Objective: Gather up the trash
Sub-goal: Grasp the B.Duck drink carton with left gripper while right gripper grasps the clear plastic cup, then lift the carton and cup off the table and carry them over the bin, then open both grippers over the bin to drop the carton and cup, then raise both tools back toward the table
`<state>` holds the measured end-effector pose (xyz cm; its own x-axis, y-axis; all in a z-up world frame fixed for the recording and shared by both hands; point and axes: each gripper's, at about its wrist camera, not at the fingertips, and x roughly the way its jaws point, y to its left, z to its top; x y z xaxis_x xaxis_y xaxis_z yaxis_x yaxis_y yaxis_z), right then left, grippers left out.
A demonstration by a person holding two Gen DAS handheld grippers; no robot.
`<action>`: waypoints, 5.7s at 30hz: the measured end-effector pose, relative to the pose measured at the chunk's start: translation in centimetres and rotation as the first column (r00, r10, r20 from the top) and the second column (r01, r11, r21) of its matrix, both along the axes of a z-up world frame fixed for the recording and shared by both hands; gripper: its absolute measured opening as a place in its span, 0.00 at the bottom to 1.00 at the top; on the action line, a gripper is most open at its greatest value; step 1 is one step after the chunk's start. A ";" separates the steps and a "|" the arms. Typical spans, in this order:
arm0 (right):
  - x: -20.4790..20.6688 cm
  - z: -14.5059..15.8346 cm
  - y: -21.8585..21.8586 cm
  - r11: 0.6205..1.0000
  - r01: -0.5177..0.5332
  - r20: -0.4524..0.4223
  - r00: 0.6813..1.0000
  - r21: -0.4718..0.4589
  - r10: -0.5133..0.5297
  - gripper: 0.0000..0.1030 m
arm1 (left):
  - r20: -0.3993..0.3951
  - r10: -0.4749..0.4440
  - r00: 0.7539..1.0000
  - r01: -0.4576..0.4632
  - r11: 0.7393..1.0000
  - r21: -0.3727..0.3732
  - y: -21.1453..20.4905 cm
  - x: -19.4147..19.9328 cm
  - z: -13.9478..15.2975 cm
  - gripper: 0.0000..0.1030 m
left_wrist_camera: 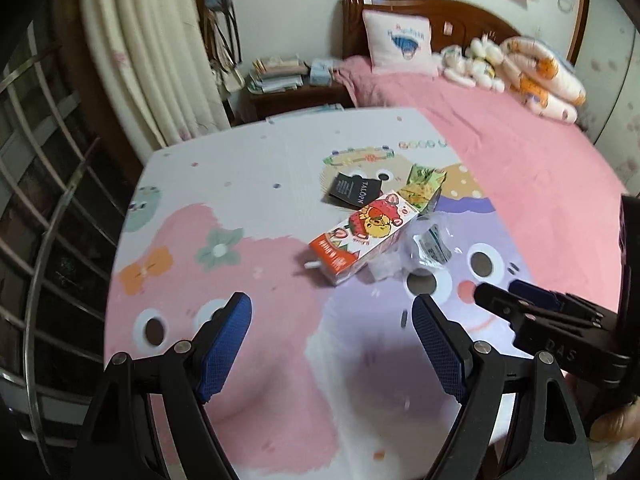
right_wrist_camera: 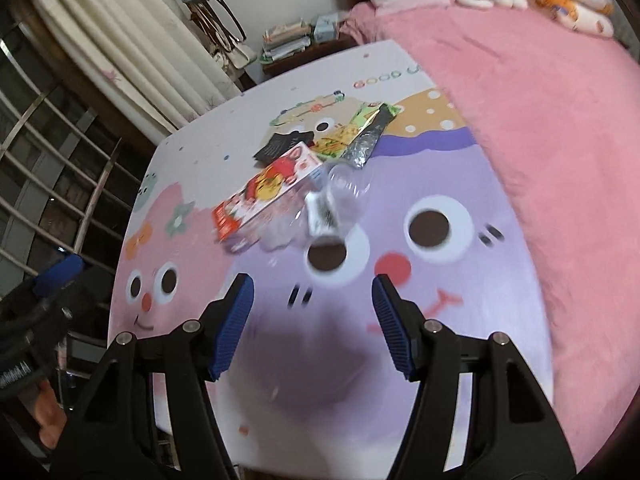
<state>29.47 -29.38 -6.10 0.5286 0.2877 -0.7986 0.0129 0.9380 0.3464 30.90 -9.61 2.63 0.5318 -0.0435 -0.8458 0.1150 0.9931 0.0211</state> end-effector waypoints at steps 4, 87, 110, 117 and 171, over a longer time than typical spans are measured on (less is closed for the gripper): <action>5.5 -3.6 -0.7 0.999 -0.022 -0.039 0.999 0.047 0.024 0.55 | -0.049 0.014 0.999 -0.012 0.999 0.032 -2.0 4.9 -3.4 0.82; -26.5 -3.1 10.8 0.971 -0.238 -0.001 0.971 0.008 0.238 0.28 | -0.116 0.023 0.993 -0.041 0.987 -0.154 10.8 -28.8 -7.7 0.55; -34.4 -27.1 10.0 0.940 -0.309 -0.358 0.902 -0.148 0.240 0.28 | -0.422 0.006 0.907 -0.067 0.989 -0.129 7.2 -35.3 -31.8 0.55; -33.1 -34.2 9.5 0.932 -0.328 -0.412 0.879 -0.153 0.242 0.28 | -0.461 0.014 0.887 -0.074 0.991 -0.114 5.4 -33.3 -39.2 0.56; -31.7 -12.4 11.2 0.979 -0.200 -0.216 0.958 -0.029 0.190 0.53 | -0.152 0.115 0.982 -0.132 0.985 -0.109 10.8 -32.8 -9.7 0.88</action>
